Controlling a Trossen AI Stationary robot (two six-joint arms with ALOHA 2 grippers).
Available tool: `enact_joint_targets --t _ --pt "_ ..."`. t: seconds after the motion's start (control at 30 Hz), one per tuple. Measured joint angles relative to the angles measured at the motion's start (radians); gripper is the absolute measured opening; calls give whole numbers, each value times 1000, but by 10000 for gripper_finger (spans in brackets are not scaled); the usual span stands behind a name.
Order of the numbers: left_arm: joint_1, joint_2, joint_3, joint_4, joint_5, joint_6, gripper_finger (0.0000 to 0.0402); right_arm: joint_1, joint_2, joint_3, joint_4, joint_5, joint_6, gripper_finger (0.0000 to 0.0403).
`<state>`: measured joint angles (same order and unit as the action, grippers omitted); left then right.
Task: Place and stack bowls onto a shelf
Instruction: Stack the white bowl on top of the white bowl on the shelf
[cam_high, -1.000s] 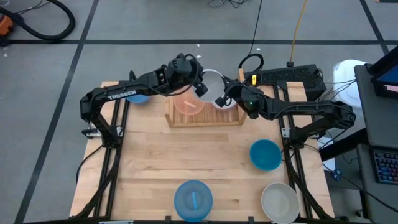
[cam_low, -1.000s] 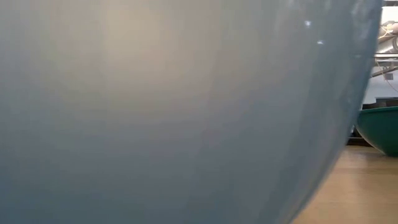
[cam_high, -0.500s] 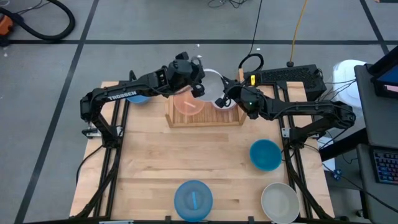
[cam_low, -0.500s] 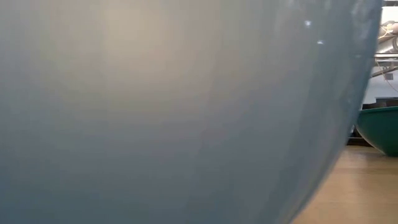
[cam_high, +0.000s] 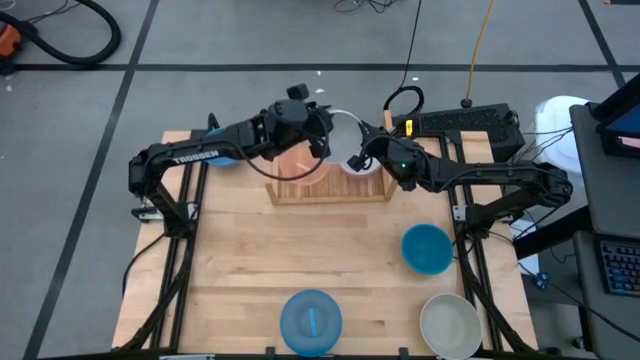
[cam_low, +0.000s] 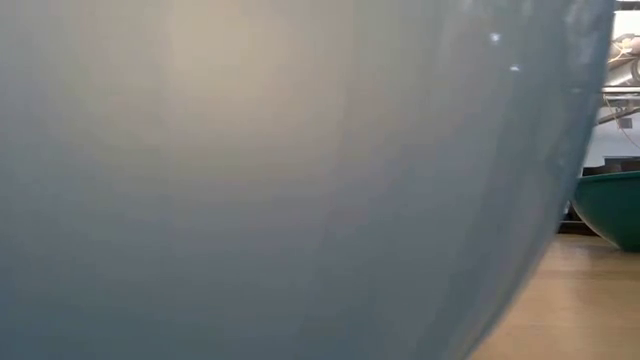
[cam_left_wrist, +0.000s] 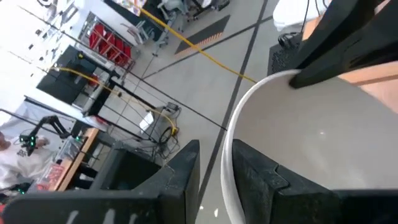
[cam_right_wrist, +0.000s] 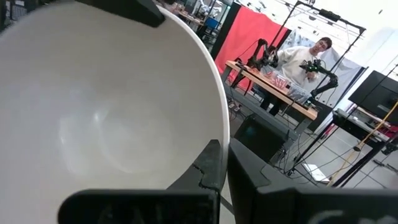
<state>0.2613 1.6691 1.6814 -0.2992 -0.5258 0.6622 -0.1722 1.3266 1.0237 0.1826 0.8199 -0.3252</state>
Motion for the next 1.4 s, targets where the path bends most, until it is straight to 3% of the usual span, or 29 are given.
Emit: enact_joint_targets --t 0.23,0.43,0.7,0.93,1.4 --pt "-38 -24 7 37 37 60 95 -8 1 -6 -74 -5 -32 0" --pt "-63 -65 3 44 51 55 95 -41 -2 -1 -174 -31 54 0" --pt "-62 -150 2 -16 21 44 95 -109 -46 0 -262 -170 236 0" --pt "-54 -214 5 -43 -28 23 95 -213 -53 0 -389 -363 389 0" --pt "-41 -263 2 -97 -36 -26 95 -347 -42 -1 -525 -437 386 0"
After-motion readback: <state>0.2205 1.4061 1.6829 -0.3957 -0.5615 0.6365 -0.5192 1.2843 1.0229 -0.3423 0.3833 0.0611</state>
